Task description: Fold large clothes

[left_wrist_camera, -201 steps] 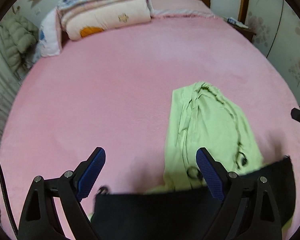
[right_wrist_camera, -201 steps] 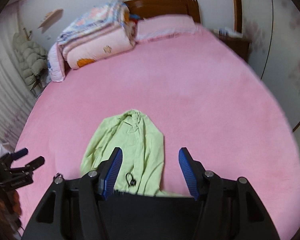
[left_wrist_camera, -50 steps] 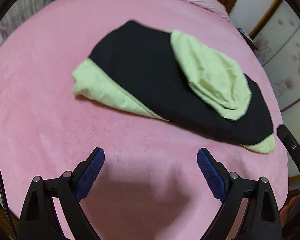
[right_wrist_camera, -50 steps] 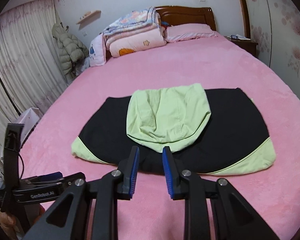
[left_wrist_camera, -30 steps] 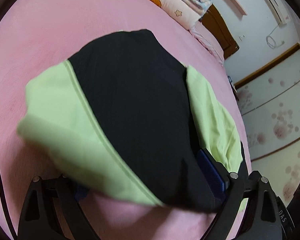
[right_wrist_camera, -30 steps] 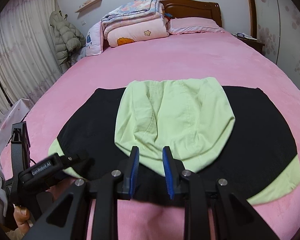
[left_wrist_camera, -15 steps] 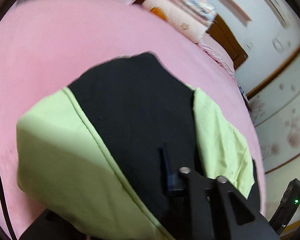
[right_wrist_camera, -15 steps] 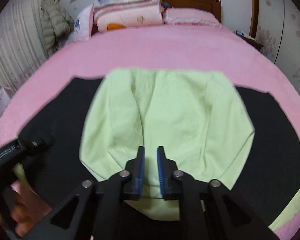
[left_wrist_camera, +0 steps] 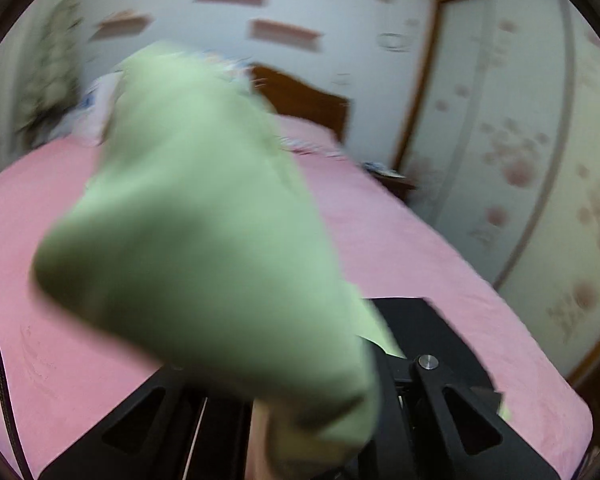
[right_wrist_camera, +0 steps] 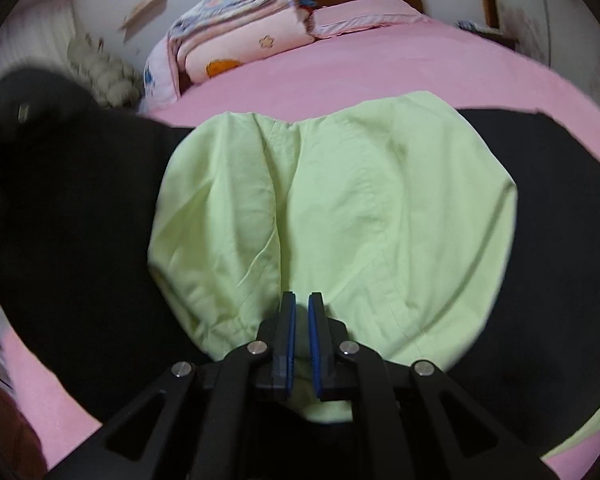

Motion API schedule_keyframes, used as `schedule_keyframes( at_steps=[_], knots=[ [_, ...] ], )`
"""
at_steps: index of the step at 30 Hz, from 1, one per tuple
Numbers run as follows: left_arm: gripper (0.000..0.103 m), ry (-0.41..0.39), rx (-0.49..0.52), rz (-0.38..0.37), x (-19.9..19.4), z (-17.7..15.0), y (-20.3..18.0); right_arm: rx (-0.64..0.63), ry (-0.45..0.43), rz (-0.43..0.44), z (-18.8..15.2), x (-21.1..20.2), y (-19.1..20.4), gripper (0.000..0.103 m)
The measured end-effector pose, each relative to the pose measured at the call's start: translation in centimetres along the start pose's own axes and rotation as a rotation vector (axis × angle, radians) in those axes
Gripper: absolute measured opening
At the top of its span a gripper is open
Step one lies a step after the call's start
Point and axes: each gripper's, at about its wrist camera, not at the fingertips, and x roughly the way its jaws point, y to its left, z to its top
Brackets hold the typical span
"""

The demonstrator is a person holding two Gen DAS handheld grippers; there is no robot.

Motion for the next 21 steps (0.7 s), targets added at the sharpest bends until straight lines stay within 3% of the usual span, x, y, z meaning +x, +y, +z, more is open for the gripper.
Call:
schedule_keyframes(
  at_steps=[4, 8, 10, 15, 21],
  knots=[
    [0.005, 0.018, 0.131, -0.121, 1.7, -0.1, -5.8, 0.119, -0.023, 0.080, -0.6, -3.4, -3.7, 0.006],
    [0.005, 0.097, 0.237, -0.213, 4.6, -2.2, -10.7, 0.176, -0.072, 0.005, -1.9, -8.8, -8.5, 0.006],
    [0.005, 0.182, 0.279, -0.243, 6.8, -4.2, -12.7, 0.185, -0.088, -0.072, -2.6, -11.1, -10.6, 0.006],
    [0.006, 0.379, 0.352, -0.212, 11.3, -8.9, -15.1, 0.193, -0.085, -0.217, -3.9, -13.9, -14.1, 0.006],
    [0.009, 0.412, 0.409, -0.177, 12.3, -10.2, -15.2, 0.235, -0.064, -0.243, -4.8, -14.2, -16.2, 0.006]
  ],
)
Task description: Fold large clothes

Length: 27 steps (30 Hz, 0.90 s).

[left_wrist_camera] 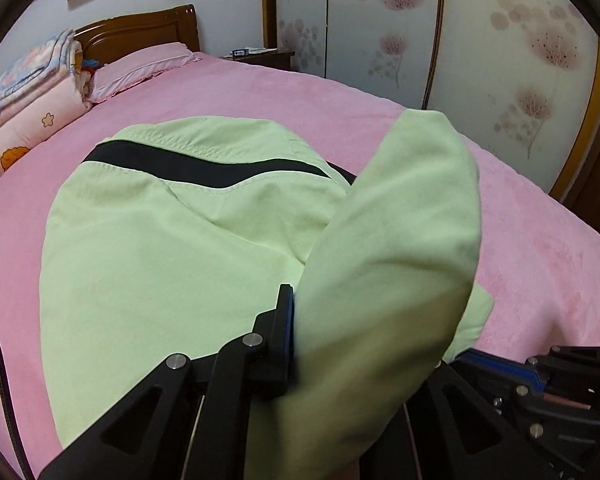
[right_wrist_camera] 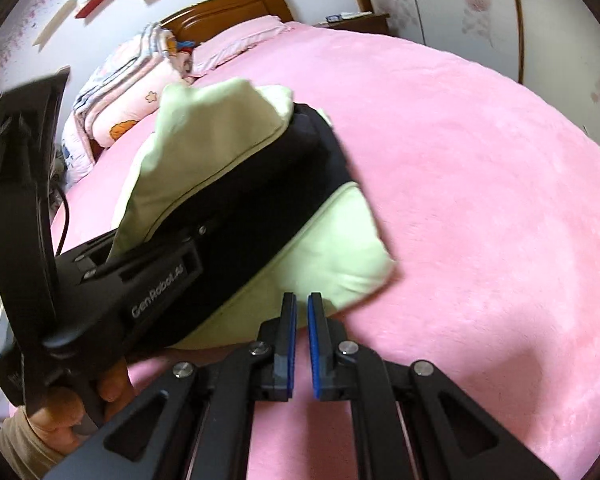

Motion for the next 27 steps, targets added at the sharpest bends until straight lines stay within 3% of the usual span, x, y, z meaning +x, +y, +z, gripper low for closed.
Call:
schedule_keyframes(
  at_steps=[3, 6, 8, 11, 13, 16, 19, 22, 27],
  knots=[
    [0.012, 0.017, -0.017, -0.018, -0.1, 0.8, 0.4, 0.002, -0.007, -0.013, 0.5, 0.1, -0.1, 0.006],
    [0.034, 0.025, -0.050, -0.071, -1.2, 2.2, -0.6, 0.008, -0.021, -0.017, 1.2, -0.8, -0.4, 0.006],
    [0.063, 0.016, -0.080, -0.123, -2.9, 2.0, -0.9, 0.014, -0.032, -0.012, 2.0, -1.6, -0.7, 0.006],
    [0.080, -0.038, -0.129, -0.173, -6.3, 1.7, -0.3, 0.039, -0.043, 0.011, 3.0, -3.2, -1.2, 0.012],
    [0.084, -0.073, -0.165, -0.187, -8.3, 1.7, 0.7, 0.051, -0.054, 0.027, 3.8, -3.9, -1.4, 0.031],
    [0.087, -0.117, -0.275, -0.145, -10.7, 1.3, 3.9, 0.053, -0.084, 0.062, 5.5, -4.8, -1.3, 0.046],
    [0.087, -0.090, -0.388, -0.055, -10.1, 0.5, 7.4, 0.035, -0.099, 0.091, 7.0, -5.4, -0.5, 0.046],
    [0.087, 0.010, -0.485, 0.072, -7.8, -1.3, 10.7, 0.000, -0.064, 0.114, 8.1, -4.6, 0.8, 0.047],
    [0.087, 0.091, -0.546, 0.138, -4.7, -3.7, 13.3, -0.059, 0.051, 0.087, 9.2, -1.0, 2.9, 0.047]
  ],
)
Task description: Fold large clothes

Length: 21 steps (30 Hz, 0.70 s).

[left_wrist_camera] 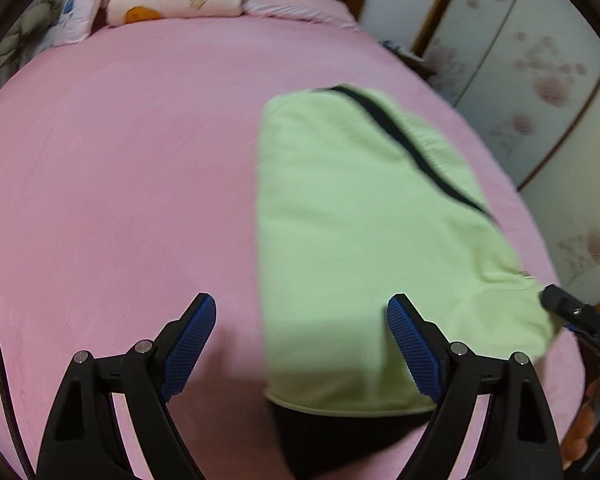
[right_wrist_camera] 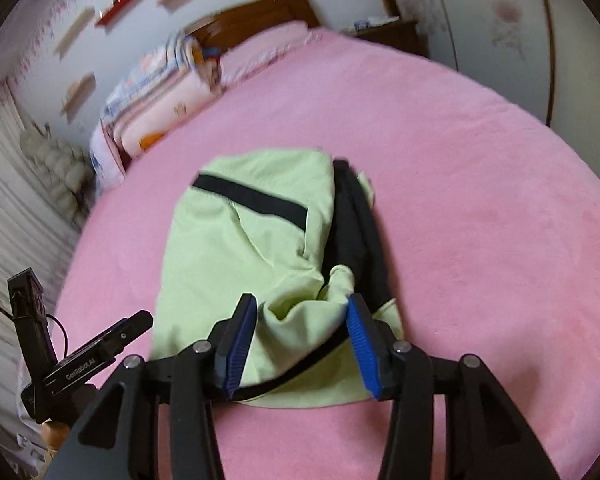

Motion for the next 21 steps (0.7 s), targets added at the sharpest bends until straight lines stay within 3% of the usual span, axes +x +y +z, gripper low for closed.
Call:
schedule_keyframes(
  at_steps=[4, 5, 6, 7, 13, 17, 21],
  knots=[
    [0.084, -0.003, -0.001, -0.023, 1.1, -0.2, 0.1, -0.017, 0.046, -0.050, 0.1, 2.2, 0.2, 0.046],
    [0.073, -0.005, 0.004, -0.034, 1.0, -0.6, -0.3, -0.019, 0.035, -0.046, 0.0, 2.1, 0.0, 0.042],
    [0.065, -0.002, 0.013, -0.064, 1.0, -0.5, -0.7, -0.026, 0.020, -0.040, 0.0, 2.0, -0.1, 0.023],
    [0.059, 0.002, 0.025, -0.073, 0.9, -0.5, -1.2, -0.039, 0.013, -0.042, -0.1, 1.8, -0.2, 0.011],
    [0.054, -0.056, 0.129, -0.021, -0.3, -2.0, -4.1, -0.047, -0.057, -0.046, -3.0, -0.6, -2.2, 0.006],
    [0.054, -0.093, 0.218, 0.045, 0.1, -3.5, -5.5, 0.058, -0.011, -0.048, -6.2, 2.1, -5.4, 0.006],
    [0.054, -0.094, 0.239, 0.063, -0.3, -3.6, -6.0, 0.078, -0.032, -0.058, -6.9, 2.4, -5.5, 0.008]
  ],
)
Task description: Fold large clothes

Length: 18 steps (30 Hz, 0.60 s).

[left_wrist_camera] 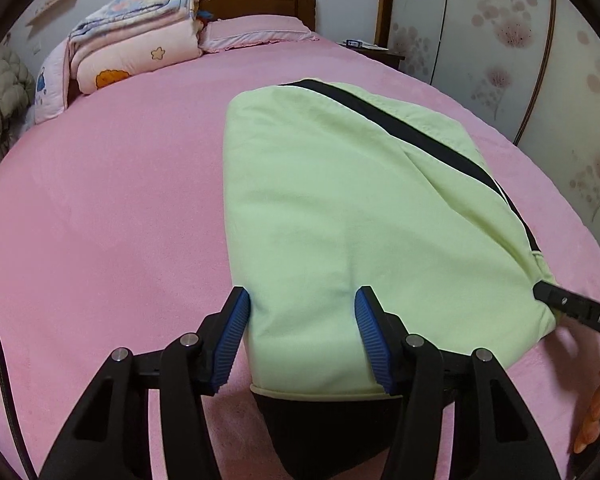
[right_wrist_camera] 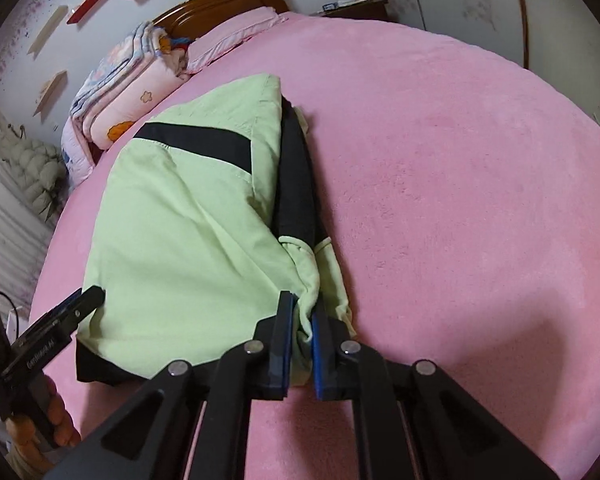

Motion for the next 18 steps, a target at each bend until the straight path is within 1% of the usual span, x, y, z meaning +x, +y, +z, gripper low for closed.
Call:
schedule_keyframes(
  at_steps=[1, 2, 3, 4, 5, 7, 9, 11, 13, 16, 18],
  knots=[
    [0.058, 0.017, -0.004, -0.011, -0.2, 0.2, 0.1, 0.004, -0.003, 0.000, 0.2, -0.3, 0.2, 0.016],
    [0.064, 0.034, -0.005, -0.023, -0.5, 0.5, 0.1, 0.003, -0.001, -0.018, 0.4, -0.7, 0.3, 0.020],
    [0.068, 0.042, -0.004, -0.039, -1.0, 0.9, 0.2, -0.006, 0.005, -0.041, 0.9, -1.3, 0.6, 0.027],
    [0.075, 0.032, -0.001, -0.055, -1.7, 1.4, 0.4, -0.016, 0.003, -0.065, 1.4, -2.1, 0.9, 0.032],
    [0.081, 0.017, 0.001, -0.063, -2.4, 1.8, 0.6, -0.024, -0.010, -0.074, 2.0, -3.0, 1.0, 0.034],
    [0.083, -0.023, 0.005, -0.077, -3.3, 3.6, 1.1, -0.045, -0.053, -0.057, 3.5, -4.6, 1.5, 0.040],
    [0.083, -0.035, 0.001, -0.078, -3.3, 5.7, 1.8, -0.065, -0.083, -0.037, 5.6, -5.5, 1.9, 0.047],
    [0.083, -0.021, -0.015, -0.080, -2.2, 7.4, 2.2, -0.073, -0.091, -0.009, 8.2, -5.2, 2.6, 0.048],
    [0.083, 0.002, -0.041, -0.085, -0.2, 9.0, 3.0, -0.084, -0.073, 0.026, 10.6, -3.7, 3.1, 0.048],
    [0.083, 0.047, -0.095, -0.098, 3.1, 11.0, 4.5, -0.080, -0.005, 0.051, 13.2, -0.3, 3.6, 0.048],
    [0.083, 0.063, -0.121, -0.094, 4.5, 11.3, 5.1, -0.063, 0.044, 0.058, 14.8, 2.5, 3.7, 0.048]
  ],
)
